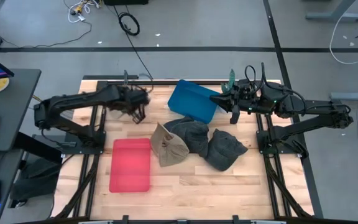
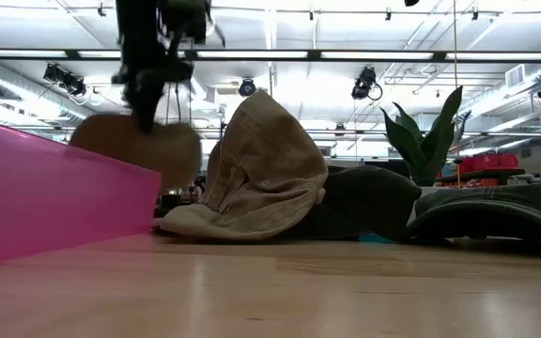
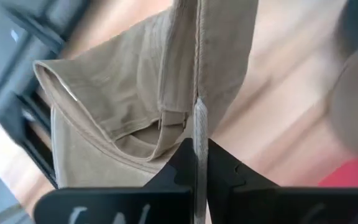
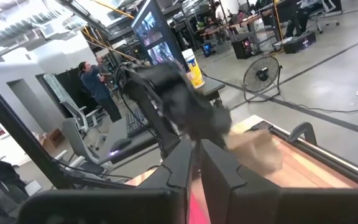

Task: Pick & Place hat
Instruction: Put the left brown cap into the red bin

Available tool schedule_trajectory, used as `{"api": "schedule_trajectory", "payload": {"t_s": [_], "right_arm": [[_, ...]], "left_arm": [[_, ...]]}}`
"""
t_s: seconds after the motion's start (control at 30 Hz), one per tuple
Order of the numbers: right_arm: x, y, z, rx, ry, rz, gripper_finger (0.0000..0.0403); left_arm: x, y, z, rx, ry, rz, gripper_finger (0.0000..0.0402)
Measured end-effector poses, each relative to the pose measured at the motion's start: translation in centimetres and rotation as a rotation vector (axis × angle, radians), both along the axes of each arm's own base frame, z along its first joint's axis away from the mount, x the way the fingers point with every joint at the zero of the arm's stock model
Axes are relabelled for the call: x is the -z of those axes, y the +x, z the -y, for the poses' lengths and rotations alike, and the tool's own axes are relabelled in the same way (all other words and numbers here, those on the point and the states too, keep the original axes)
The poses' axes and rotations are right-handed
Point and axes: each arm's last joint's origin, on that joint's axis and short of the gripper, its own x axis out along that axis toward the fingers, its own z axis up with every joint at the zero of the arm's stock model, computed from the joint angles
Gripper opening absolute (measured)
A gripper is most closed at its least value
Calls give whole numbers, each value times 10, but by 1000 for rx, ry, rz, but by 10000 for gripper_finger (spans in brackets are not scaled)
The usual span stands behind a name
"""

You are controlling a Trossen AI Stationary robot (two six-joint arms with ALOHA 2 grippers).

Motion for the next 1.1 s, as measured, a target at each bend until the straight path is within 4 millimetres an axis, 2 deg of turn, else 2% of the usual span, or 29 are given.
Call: {"api": "schedule_trajectory", "payload": {"t_s": [0.17,0.33,0.43,0.53,0.67,0.83,0.97,1.1], "right_arm": [[0,0,1,33,-3,2,36],[0,0,2,62,-21,-2,36],[-1,0,2,62,-15,4,36],[-3,0,3,68,28,32,36],[-6,-1,8,88,128,98,39],[-13,-2,14,92,245,195,71],[-20,-3,21,46,423,308,120],[-29,3,25,-82,488,437,188]], "left_arm": [[-70,-9,0,-42,185,231,11],[-139,-29,4,-133,367,608,11],[-174,-45,9,-160,456,881,11],[-202,-56,14,-97,552,1089,11],[-227,-60,23,93,658,1256,11],[-244,-52,32,327,731,1406,11],[-248,-35,36,404,774,1466,11],[-253,-19,37,471,808,1593,11]]}}
